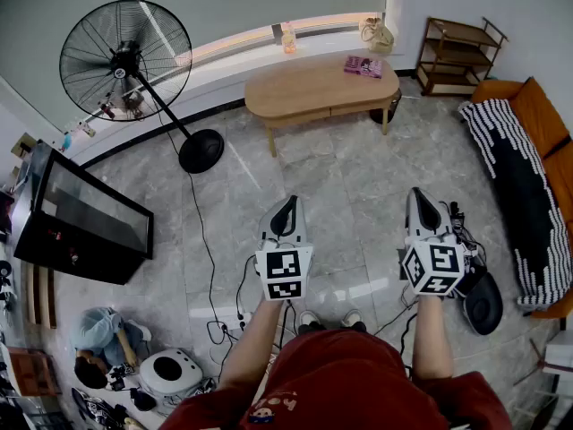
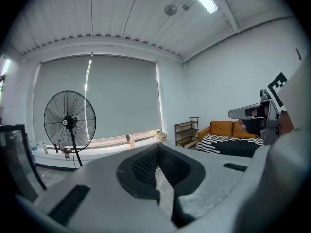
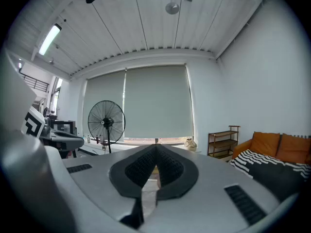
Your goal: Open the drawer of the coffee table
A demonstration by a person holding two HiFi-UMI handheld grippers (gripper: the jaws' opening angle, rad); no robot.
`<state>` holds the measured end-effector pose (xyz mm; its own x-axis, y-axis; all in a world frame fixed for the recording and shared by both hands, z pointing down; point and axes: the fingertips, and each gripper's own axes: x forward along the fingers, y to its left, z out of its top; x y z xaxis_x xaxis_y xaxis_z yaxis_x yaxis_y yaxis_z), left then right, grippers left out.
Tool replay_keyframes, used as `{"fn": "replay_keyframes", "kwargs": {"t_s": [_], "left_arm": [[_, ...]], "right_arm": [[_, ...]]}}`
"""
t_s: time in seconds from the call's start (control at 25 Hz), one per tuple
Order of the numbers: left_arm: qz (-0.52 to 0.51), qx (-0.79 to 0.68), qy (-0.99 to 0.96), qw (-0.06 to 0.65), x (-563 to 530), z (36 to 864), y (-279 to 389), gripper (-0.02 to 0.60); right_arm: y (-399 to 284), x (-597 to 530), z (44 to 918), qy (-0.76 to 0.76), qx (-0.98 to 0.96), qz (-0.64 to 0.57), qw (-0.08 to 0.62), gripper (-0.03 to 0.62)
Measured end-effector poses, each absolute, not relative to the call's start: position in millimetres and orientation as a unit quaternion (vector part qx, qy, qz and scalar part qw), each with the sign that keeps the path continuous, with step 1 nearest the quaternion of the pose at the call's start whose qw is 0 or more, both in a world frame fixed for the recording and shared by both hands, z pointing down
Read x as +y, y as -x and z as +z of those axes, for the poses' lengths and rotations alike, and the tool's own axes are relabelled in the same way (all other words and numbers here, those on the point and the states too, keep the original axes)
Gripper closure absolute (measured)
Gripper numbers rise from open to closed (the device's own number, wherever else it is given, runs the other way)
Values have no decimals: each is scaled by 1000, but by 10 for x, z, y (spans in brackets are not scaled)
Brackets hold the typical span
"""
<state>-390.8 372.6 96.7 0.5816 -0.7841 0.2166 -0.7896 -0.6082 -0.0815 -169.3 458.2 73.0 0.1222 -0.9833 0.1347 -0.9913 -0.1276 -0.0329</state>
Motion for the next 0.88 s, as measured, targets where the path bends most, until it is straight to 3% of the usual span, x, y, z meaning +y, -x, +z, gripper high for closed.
{"fn": "replay_keyframes", "kwargs": {"t_s": [0.88], "left_arm": [[108, -454, -884, -8, 4191, 965, 3198, 575]], "right_arm": [[1135, 4957, 994, -741, -666, 79, 22, 600]]}}
